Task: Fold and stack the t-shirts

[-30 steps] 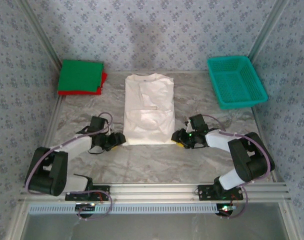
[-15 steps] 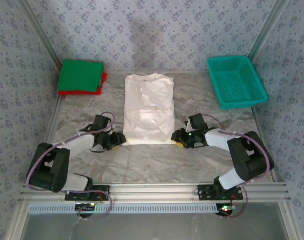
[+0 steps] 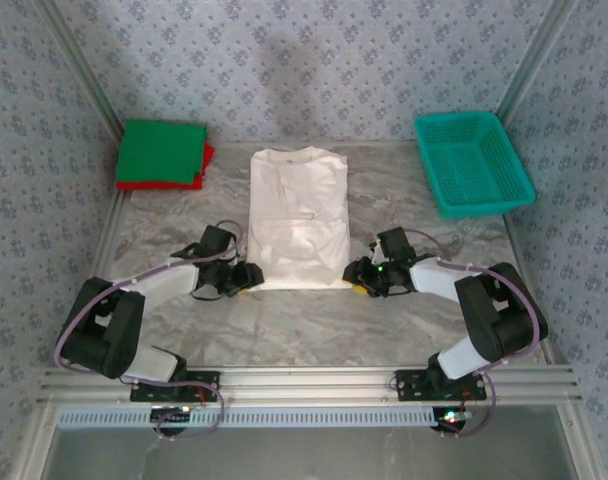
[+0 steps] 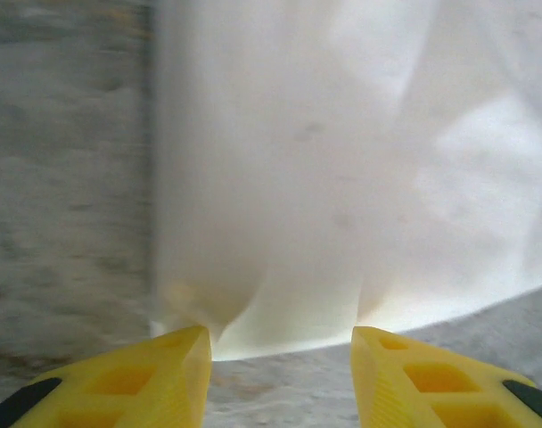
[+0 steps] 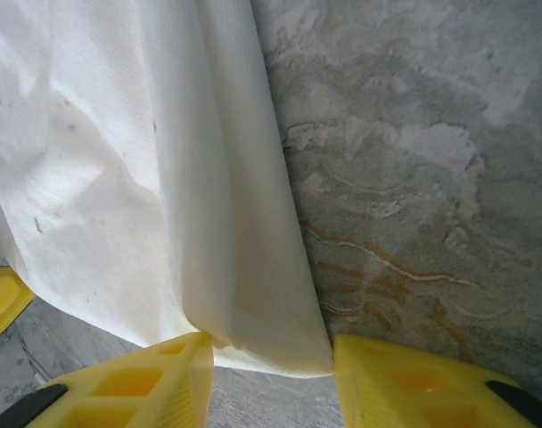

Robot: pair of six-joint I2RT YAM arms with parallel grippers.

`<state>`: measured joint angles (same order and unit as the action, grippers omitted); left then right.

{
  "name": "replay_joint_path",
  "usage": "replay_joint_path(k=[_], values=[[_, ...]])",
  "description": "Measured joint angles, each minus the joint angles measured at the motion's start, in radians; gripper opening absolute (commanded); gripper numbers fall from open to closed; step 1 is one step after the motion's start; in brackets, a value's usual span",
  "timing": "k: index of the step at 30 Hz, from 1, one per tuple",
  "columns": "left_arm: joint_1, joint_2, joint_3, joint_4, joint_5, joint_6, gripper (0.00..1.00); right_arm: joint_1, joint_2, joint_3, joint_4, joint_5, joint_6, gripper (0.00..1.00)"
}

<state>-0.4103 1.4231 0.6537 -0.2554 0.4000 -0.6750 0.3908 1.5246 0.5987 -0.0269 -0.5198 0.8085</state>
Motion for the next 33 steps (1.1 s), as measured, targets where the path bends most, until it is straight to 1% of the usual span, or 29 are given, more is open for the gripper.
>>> replay_joint_path(k=[8,15,21,28,33], values=[[-0.002,0.008,0.009,-0.009,0.002,-0.001,0.44,0.0,0.003,0.006,-0.008,0.0,0.0,0.44],[-0.002,0.016,0.014,-0.054,-0.051,-0.004,0.44,0.0,0.003,0.006,-0.009,0.0,0.0,0.44],[-0.002,0.055,0.048,-0.076,-0.062,-0.004,0.42,0.0,0.003,0.006,-0.009,0.0,0.0,0.44],[-0.005,0.038,0.058,-0.127,-0.126,-0.005,0.43,0.0,0.004,0.006,-0.009,0.0,0.0,0.44],[-0.005,0.027,0.058,-0.138,-0.139,-0.007,0.42,0.0,0.008,0.01,-0.013,0.0,0.0,0.44]])
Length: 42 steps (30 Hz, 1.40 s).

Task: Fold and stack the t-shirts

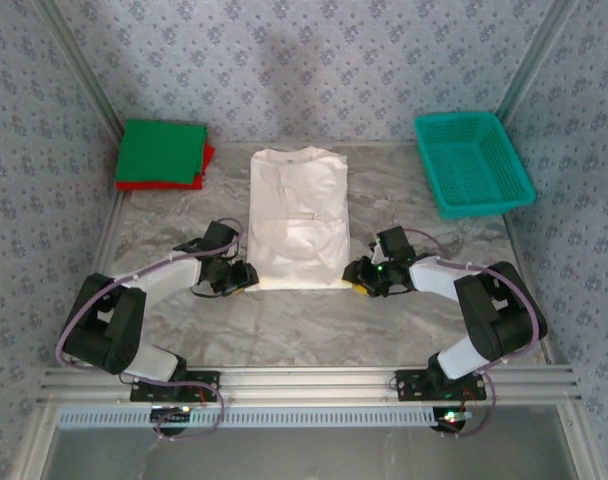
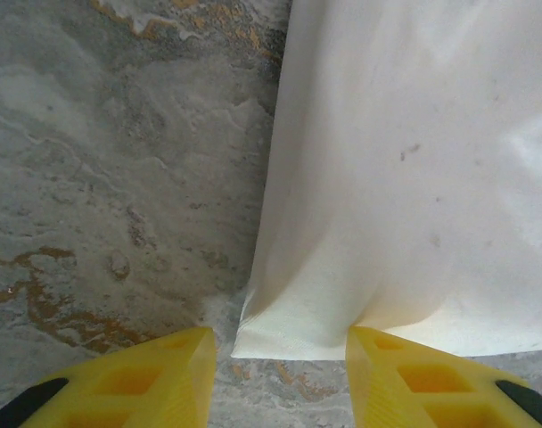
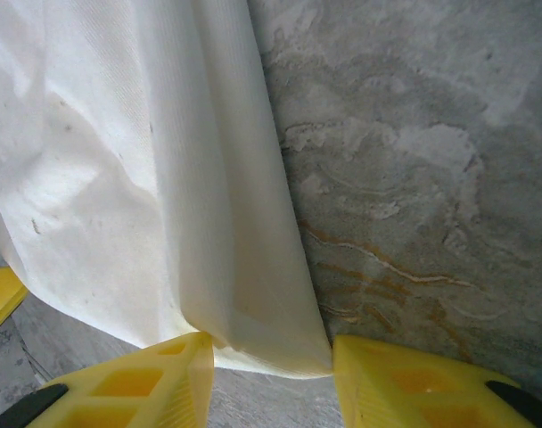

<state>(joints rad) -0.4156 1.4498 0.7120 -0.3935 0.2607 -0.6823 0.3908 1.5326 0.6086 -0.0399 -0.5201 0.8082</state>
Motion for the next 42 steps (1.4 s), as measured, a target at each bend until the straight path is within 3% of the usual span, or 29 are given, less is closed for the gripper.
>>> replay_joint_path(k=[11,15,20,26,33,35,42], values=[[-0.052,0.073,0.05,-0.025,-0.019,0.0,0.42,0.0,0.0,0.0,-0.001,0.0,0.0,0.44],[-0.059,0.078,0.059,-0.041,-0.041,-0.002,0.31,0.0,-0.001,0.0,-0.001,0.0,0.0,0.44],[-0.073,0.08,0.061,-0.017,-0.039,-0.004,0.11,0.0,-0.001,0.0,-0.001,0.0,0.0,0.44],[-0.085,0.08,0.077,0.008,-0.037,-0.005,0.0,0.001,-0.007,0.0,-0.001,0.0,0.011,0.44],[-0.085,0.08,0.089,0.012,-0.037,-0.004,0.0,0.007,-0.01,0.0,0.0,0.009,0.031,0.43],[-0.085,0.08,0.089,0.012,-0.037,-0.004,0.0,0.008,-0.008,0.0,0.006,0.011,0.041,0.35],[-0.085,0.08,0.089,0.012,-0.037,-0.003,0.0,0.013,0.05,0.036,0.01,-0.003,0.065,0.24]])
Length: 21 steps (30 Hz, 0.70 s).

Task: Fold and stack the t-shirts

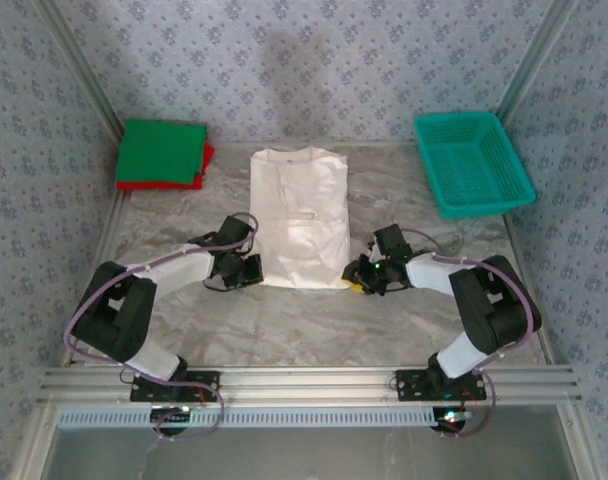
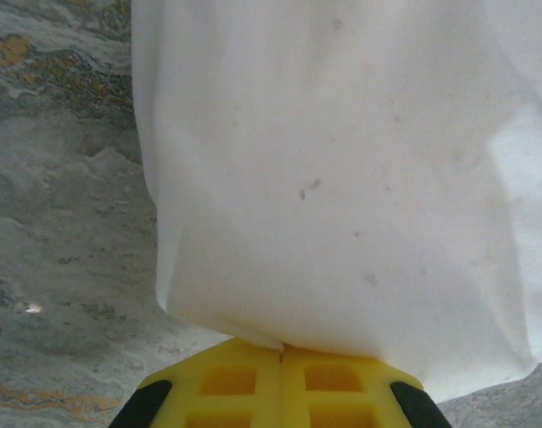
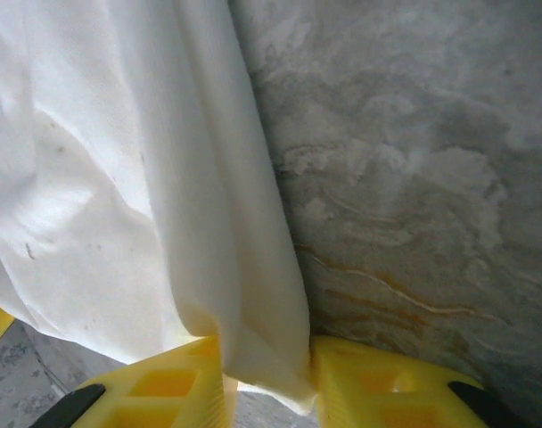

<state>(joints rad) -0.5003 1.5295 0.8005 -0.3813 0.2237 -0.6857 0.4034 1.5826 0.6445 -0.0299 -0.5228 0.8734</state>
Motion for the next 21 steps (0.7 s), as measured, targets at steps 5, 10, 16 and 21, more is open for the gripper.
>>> replay_joint_path(k=[5,10,16,21], values=[[0.0,-0.006,-0.001,0.002,0.0,0.0,0.0,0.027,0.039,0.015,0.068,0.007,0.004,0.05],[0.001,-0.033,-0.006,0.006,-0.001,0.0,0.0,0.051,0.032,0.018,0.116,0.017,-0.002,0.0],[0.001,-0.124,-0.011,-0.011,-0.005,0.005,0.0,0.043,-0.119,0.002,0.069,0.062,-0.014,0.0],[0.001,-0.222,-0.108,0.001,0.0,0.011,0.0,0.039,-0.222,-0.076,0.045,0.095,-0.032,0.0]])
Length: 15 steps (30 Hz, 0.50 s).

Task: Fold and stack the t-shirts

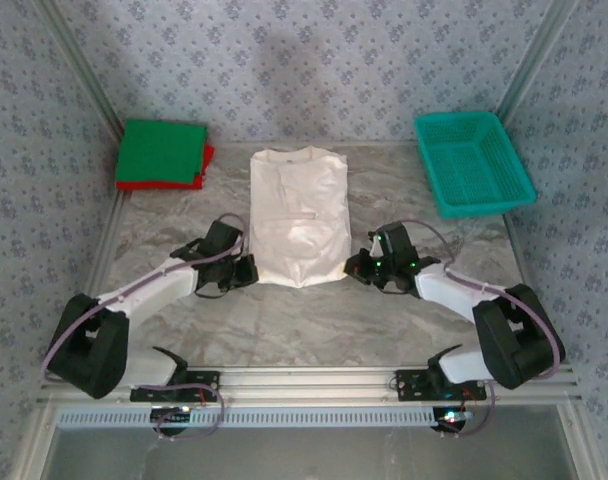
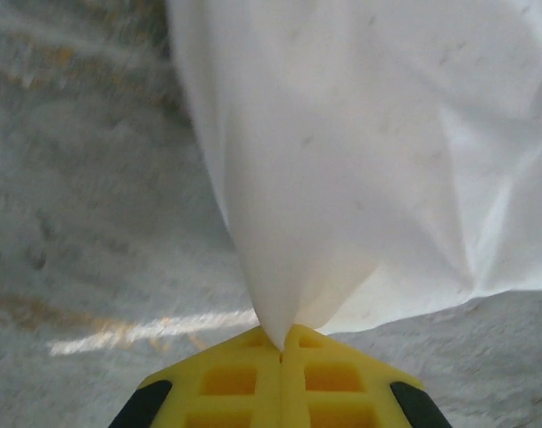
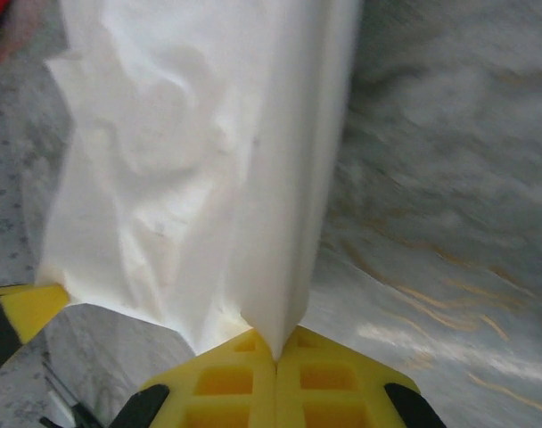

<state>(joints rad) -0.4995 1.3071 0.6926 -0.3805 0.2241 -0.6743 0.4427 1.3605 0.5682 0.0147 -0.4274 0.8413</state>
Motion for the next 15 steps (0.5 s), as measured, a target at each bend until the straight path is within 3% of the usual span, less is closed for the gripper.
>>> replay_joint_path(k=[7,15], values=[[-0.047,-0.105,-0.185,-0.047,0.034,-0.005,0.0,0.064,-0.124,-0.167,-0.107,0.028,0.008,0.0],[-0.053,-0.383,-0.177,-0.121,0.037,-0.012,0.0,0.085,-0.332,-0.129,-0.213,0.089,0.0,0.0]])
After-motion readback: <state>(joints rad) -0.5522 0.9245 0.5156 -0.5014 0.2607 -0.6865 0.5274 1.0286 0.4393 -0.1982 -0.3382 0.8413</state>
